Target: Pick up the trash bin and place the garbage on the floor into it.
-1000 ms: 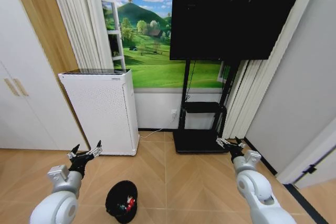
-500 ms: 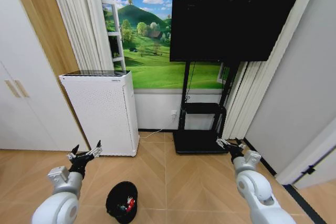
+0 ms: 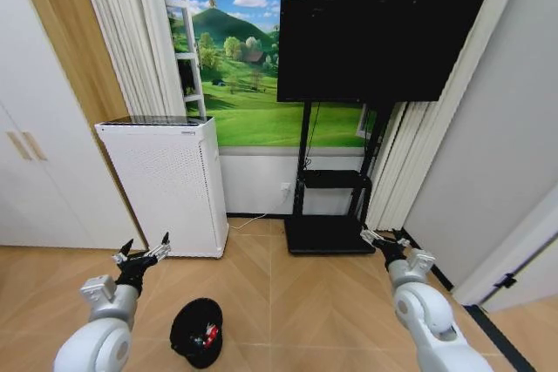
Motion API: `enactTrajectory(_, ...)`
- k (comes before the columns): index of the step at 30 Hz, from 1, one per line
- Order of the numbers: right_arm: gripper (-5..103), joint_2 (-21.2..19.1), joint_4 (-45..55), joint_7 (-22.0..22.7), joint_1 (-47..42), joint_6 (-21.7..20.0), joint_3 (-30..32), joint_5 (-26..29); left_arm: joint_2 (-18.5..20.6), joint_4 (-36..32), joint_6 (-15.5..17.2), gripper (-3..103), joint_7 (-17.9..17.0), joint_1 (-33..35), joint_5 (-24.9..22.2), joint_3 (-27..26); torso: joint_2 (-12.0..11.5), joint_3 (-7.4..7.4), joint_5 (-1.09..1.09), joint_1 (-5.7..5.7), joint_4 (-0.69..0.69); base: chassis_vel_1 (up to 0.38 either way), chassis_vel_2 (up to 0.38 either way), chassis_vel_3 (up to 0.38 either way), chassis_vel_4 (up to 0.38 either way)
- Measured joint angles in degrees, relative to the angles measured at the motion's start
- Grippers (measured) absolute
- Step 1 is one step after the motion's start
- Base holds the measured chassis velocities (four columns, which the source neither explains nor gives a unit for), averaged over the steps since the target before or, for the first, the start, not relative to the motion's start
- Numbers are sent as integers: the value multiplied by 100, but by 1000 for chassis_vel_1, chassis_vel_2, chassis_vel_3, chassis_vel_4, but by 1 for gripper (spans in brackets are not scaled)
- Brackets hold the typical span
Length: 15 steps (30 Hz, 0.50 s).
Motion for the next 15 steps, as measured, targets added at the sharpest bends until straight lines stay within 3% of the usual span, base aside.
enactTrajectory(8,100,-10,-15,-19,17,32,-30,-18,26,6,2,100,-2,-1,-2,-7,-13,-5,-2,-2,2,66,-107,-72,94)
enactTrajectory(15,100,-12,-53,-19,48,23,-79,-21,30,27,2,100,-6,-18,-11,-4,-18,-13,-5,-10,0,242,-238,-257,236)
